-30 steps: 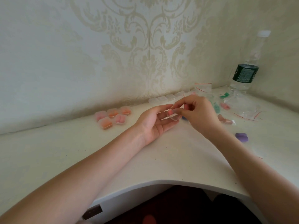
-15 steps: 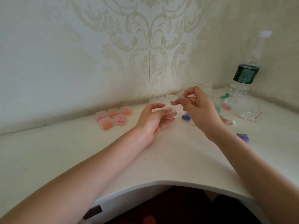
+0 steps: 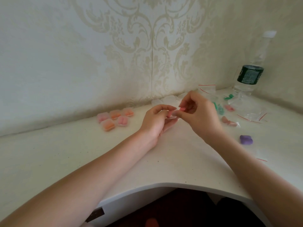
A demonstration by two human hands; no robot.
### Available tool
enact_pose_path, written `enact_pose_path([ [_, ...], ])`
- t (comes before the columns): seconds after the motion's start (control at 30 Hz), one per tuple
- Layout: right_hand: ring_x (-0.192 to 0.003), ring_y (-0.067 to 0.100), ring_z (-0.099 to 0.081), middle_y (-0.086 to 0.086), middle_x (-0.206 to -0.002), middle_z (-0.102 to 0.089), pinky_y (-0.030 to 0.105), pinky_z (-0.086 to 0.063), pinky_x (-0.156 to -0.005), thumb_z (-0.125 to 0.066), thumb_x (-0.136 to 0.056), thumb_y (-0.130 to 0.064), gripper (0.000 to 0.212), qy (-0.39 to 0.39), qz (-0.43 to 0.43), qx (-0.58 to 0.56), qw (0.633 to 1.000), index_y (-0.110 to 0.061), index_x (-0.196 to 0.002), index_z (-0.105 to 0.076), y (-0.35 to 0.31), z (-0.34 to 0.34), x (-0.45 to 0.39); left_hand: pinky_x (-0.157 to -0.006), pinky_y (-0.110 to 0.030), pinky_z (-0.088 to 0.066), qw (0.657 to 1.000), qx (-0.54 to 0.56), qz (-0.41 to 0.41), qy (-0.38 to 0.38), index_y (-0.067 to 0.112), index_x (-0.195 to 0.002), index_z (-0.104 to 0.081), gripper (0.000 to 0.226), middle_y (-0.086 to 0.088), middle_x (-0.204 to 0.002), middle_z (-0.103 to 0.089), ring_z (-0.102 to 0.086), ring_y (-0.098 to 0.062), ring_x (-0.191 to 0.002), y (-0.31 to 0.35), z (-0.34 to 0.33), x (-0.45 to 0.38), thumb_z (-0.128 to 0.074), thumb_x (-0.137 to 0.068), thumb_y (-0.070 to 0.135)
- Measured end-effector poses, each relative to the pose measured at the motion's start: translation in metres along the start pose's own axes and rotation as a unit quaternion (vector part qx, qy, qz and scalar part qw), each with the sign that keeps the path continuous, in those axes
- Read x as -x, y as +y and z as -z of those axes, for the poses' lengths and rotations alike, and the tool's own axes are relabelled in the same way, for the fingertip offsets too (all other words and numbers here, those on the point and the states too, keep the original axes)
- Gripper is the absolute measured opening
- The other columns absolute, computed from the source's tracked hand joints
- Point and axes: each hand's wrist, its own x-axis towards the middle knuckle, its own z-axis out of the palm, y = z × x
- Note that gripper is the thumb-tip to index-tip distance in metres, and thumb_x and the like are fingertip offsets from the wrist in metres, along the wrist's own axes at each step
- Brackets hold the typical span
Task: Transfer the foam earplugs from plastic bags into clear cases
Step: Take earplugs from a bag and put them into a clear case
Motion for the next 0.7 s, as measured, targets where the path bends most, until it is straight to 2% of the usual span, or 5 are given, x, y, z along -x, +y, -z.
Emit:
enact_pose_path([
  [0.27,-0.074,-0.002,-0.056,-0.004,-0.08,-0.06,0.005,-0.039,-0.07,-0.07,-0.074,0.009,0.015,-0.027,0.112,0.095,0.989,-0.006,-0.077,-0.072,0.014,-0.004,-0.003,-0.082,-0.027,-0.057,1.0,-0.002,0.013,-0.012,-0.003,-0.107,-0.065,0.027,-0.014,-0.091,-0.07,-0.067,-0.019,-0.081,-0.001,0.0,0.0,-0.052,-0.085,-0.009],
  [0.37,-0.077,0.008,-0.058,-0.004,-0.082,-0.063,0.014,-0.044,-0.07,-0.07,-0.08,0.001,0.013,-0.049,0.142,0.124,0.981,-0.012,-0.082,-0.071,0.015,-0.002,-0.003,-0.082,-0.028,-0.057,1.0,0.011,0.013,0.01,-0.004,-0.113,-0.063,0.027,-0.017,-0.1,-0.068,-0.067,-0.021,-0.084,-0.002,0.003,-0.003,-0.049,-0.09,-0.005],
  [0.47,-0.081,0.008,-0.06,-0.005,-0.083,-0.066,0.013,-0.044,-0.071,-0.065,-0.086,-0.009,0.008,-0.063,0.112,0.118,0.985,-0.017,-0.088,-0.065,0.009,-0.002,-0.001,-0.081,-0.027,-0.057,0.999,0.025,0.015,0.013,-0.003,-0.114,-0.063,0.026,-0.02,-0.108,-0.068,-0.068,-0.021,-0.085,-0.001,0.005,-0.005,-0.048,-0.092,-0.003],
  [0.57,-0.081,0.004,-0.059,-0.005,-0.081,-0.066,0.006,-0.042,-0.07,-0.067,-0.084,-0.002,0.016,-0.057,0.058,0.048,0.996,-0.015,-0.091,-0.061,0.007,-0.002,-0.002,-0.083,-0.03,-0.057,0.999,0.033,0.016,0.007,0.002,-0.104,-0.067,0.023,-0.015,-0.094,-0.069,-0.069,-0.022,-0.084,0.0,0.004,-0.004,-0.051,-0.089,-0.006],
  [0.7,-0.081,0.013,-0.059,0.004,-0.085,-0.064,0.017,-0.044,-0.067,-0.072,-0.083,-0.014,0.012,-0.037,0.01,0.057,0.998,-0.015,-0.09,-0.062,0.014,-0.006,-0.003,-0.088,-0.033,-0.055,0.999,0.03,0.012,-0.004,0.008,-0.098,-0.067,0.024,-0.013,-0.085,-0.067,-0.068,-0.022,-0.081,0.001,0.005,-0.003,-0.057,-0.084,-0.009],
])
